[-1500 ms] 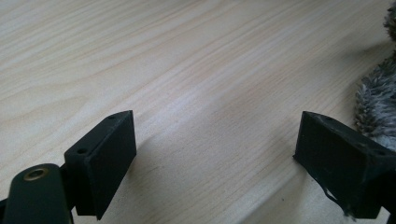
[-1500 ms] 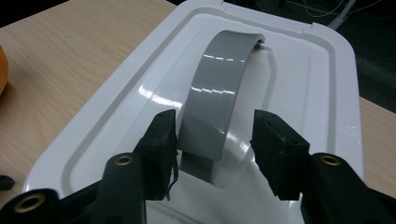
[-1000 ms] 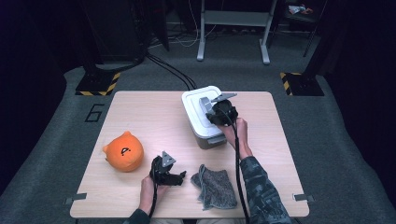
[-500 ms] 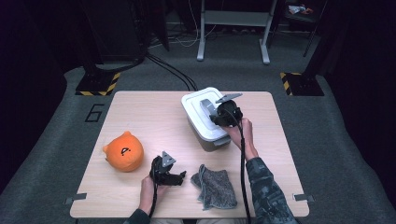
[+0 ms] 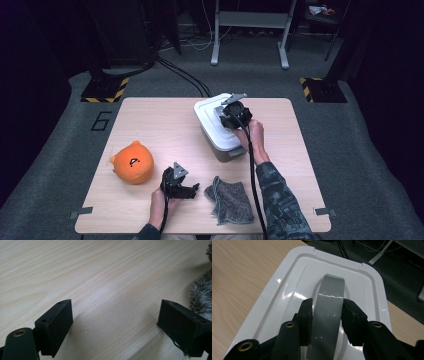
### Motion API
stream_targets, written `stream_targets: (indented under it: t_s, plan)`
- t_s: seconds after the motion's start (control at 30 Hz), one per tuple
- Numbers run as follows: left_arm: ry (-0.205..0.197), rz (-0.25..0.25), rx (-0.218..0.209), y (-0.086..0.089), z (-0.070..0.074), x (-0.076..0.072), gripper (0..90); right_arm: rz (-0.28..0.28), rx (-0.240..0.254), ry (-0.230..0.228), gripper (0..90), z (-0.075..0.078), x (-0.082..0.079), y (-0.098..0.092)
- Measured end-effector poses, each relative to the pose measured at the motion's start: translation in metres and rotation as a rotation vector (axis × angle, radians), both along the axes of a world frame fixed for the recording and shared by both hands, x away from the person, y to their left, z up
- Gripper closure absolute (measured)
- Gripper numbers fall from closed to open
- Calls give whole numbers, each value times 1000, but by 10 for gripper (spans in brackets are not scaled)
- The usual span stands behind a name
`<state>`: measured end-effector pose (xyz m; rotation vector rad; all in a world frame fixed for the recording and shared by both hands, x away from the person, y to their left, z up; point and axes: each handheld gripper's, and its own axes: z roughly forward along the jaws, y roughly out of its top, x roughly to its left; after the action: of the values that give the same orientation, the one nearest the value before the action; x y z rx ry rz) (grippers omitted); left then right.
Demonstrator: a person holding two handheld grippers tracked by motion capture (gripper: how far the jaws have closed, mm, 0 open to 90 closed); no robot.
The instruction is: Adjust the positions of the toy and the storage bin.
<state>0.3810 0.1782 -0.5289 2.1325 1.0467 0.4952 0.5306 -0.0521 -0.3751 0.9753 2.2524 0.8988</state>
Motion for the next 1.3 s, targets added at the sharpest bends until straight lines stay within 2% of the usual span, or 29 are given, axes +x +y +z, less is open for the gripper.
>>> stream_targets:
  t_s: [0.1,0.13,0.33,0.4,0.53,0.57,0.6,0.73,0.8,0.83,1.03,1.2,1.3]
  plan:
    - [2,0,2,0,0,0,122,4,20,12,635,0,0,-3]
    - [0,0,0,0,0,0,122,18,18,3,640,0,1,-4]
    - [0,0,0,0,0,0,122,29,68,38,665,0,-2,-6]
    - [2,0,2,0,0,0,122,44,79,36,666,-1,-3,-7]
    - [1,1,2,0,0,0,122,40,119,54,668,-2,-5,-9]
    - [1,1,2,0,0,0,122,51,119,42,668,-2,-5,-9]
    - [1,0,2,0,0,0,122,44,121,58,668,-2,-7,-9]
    - [0,1,3,0,0,0,122,41,125,63,668,-2,-9,-9]
    - [0,1,1,0,0,0,122,57,107,51,668,-2,-10,-11]
    - [1,1,2,0,0,0,122,44,124,55,668,-2,-12,-9]
    - [-1,1,1,0,0,0,122,52,124,55,668,-2,-17,-9]
    - [-7,2,7,-1,0,-1,123,60,125,47,668,-3,-19,-8]
    - [-5,-2,10,0,0,-1,123,79,109,24,668,-4,-18,-8]
